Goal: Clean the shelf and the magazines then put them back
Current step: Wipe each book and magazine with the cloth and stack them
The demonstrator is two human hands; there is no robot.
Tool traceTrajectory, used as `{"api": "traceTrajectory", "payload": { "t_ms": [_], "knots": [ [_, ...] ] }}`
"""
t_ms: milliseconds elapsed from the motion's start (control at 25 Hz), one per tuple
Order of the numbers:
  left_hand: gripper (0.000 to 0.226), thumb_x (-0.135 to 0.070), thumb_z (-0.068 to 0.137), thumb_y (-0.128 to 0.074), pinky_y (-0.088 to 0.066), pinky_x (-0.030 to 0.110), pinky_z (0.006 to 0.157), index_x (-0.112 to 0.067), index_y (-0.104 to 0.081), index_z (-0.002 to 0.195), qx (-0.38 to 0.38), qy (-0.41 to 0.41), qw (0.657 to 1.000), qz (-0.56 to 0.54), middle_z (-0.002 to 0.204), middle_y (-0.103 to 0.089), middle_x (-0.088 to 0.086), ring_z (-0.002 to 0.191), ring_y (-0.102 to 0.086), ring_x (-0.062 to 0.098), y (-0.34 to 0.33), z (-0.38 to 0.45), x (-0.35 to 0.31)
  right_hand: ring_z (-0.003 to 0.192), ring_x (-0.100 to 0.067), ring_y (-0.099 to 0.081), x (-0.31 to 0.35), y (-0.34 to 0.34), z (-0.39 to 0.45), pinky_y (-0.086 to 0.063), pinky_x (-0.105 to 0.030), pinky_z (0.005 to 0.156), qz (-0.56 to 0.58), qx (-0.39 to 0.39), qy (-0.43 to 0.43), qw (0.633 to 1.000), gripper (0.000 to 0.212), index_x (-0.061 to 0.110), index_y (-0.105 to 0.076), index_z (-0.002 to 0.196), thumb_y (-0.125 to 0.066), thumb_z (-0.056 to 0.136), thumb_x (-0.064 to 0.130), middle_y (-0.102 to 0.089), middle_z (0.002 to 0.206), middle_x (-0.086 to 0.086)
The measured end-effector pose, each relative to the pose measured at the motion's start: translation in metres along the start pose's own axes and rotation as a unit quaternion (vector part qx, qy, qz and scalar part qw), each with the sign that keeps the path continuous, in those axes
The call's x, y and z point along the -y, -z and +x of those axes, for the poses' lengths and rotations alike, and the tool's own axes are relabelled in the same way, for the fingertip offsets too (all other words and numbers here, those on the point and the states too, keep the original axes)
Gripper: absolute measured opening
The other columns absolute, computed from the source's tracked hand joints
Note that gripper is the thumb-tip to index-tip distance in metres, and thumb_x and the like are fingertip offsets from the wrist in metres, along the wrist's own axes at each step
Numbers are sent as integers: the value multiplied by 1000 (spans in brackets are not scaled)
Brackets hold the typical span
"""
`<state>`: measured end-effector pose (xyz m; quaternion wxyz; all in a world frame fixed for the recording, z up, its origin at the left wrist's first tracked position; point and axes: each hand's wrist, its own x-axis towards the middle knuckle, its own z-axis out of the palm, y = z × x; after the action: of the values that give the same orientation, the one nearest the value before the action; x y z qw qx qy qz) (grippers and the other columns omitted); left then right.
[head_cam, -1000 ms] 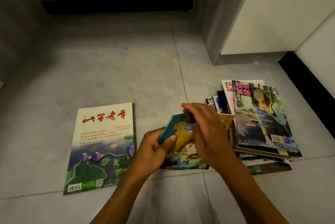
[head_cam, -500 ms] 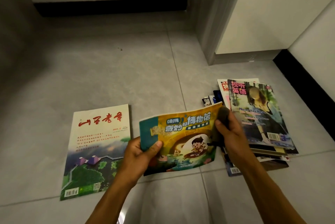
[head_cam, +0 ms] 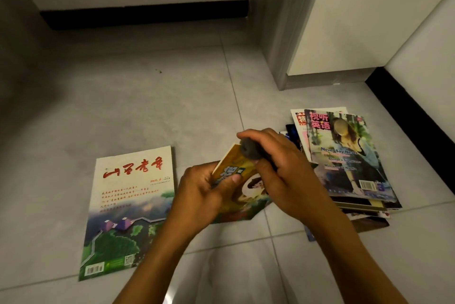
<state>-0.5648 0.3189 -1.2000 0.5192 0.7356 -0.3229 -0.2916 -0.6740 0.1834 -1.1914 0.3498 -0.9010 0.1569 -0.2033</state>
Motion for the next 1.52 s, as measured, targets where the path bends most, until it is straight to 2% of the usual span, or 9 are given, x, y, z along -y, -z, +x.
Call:
{"api": "traceTrajectory", "payload": {
  "t_ms": [480, 600, 680, 760, 880, 1160, 1280, 1400, 1520],
  "knots": [
    [15, -41, 75, -60, -51, 9, 58, -32, -67, 84, -11, 2, 1000, -7, 77, -70, -28, 78, -68, -3, 16, -10, 9, 112, -13, -49, 4, -14, -13, -41, -27, 95, -52, 11, 37, 998, 41, 29, -41, 132, -42, 92, 20, -56, 123, 1],
    [5, -27, 78, -65, -50, 9, 55, -29, -67, 82, -57, 1, 998, -39, 71, -70, -27, 73, -68, -5, 29, -8, 5, 108, -9, -50, -34, 5, -23, -47, -41, 95, -85, -4, -37, 996, 33, 30, -46, 129, -40, 96, 26, -55, 117, 9],
    [7, -27, 76, -65, -50, 9, 52, -29, -65, 82, -90, 24, 993, -66, 69, -68, -29, 71, -67, -7, 34, -7, 8, 109, -5, -54, -52, 9, -35, -52, -45, 92, 83, -69, -168, 980, 27, 30, -50, 126, -42, 102, 22, -56, 118, 15],
    [14, -30, 74, -65, -53, 15, 54, -25, -66, 87, -113, 61, 984, -125, 75, -72, -21, 74, -70, 0, 28, -8, 17, 112, -13, -58, -48, 1, -37, -55, -42, 89, 330, -146, -274, 892, 32, 36, -54, 123, -42, 101, 15, -60, 120, 11],
    [11, -25, 82, -66, -55, 20, 56, -23, -65, 92, -149, 119, 964, -185, 79, -74, -15, 77, -72, 7, 9, -10, 33, 112, -19, -61, -42, -3, -38, -55, -42, 88, 440, -203, -296, 823, 37, 44, -55, 118, -44, 98, 16, -62, 124, 4],
    [24, -14, 64, -80, -59, 35, 68, -14, -72, 87, -71, 160, 939, -296, 86, -76, 5, 82, -73, 24, 8, -15, 42, 104, -9, -60, -43, 17, -28, -57, -33, 82, 268, -112, -235, 927, 38, 31, -51, 129, -48, 98, 8, -60, 110, 12],
    [15, -15, 75, -77, -56, 23, 68, -22, -77, 89, 62, 80, 987, -123, 92, -76, 0, 85, -71, 13, 37, -5, 25, 96, 5, -59, -40, 28, -26, -52, -16, 76, 195, -47, -165, 966, 40, 37, -51, 121, -49, 98, 4, -60, 107, 16],
    [16, -18, 88, -68, -56, 21, 73, -28, -71, 100, 162, 68, 984, 24, 94, -75, -11, 86, -71, 5, 24, 3, 6, 102, -2, -61, -26, 20, -20, -54, -23, 81, 141, 20, -97, 985, 39, 35, -50, 126, -47, 99, 7, -60, 115, 13],
    [6, -29, 88, -67, -56, 23, 73, -34, -68, 88, 33, -10, 996, 79, 84, -73, -17, 80, -69, 0, -3, -4, 0, 111, -3, -52, -5, -3, -13, -46, -23, 92, 44, 49, -6, 998, 40, 32, -44, 135, -40, 97, 18, -54, 122, 13]
  ]
}}
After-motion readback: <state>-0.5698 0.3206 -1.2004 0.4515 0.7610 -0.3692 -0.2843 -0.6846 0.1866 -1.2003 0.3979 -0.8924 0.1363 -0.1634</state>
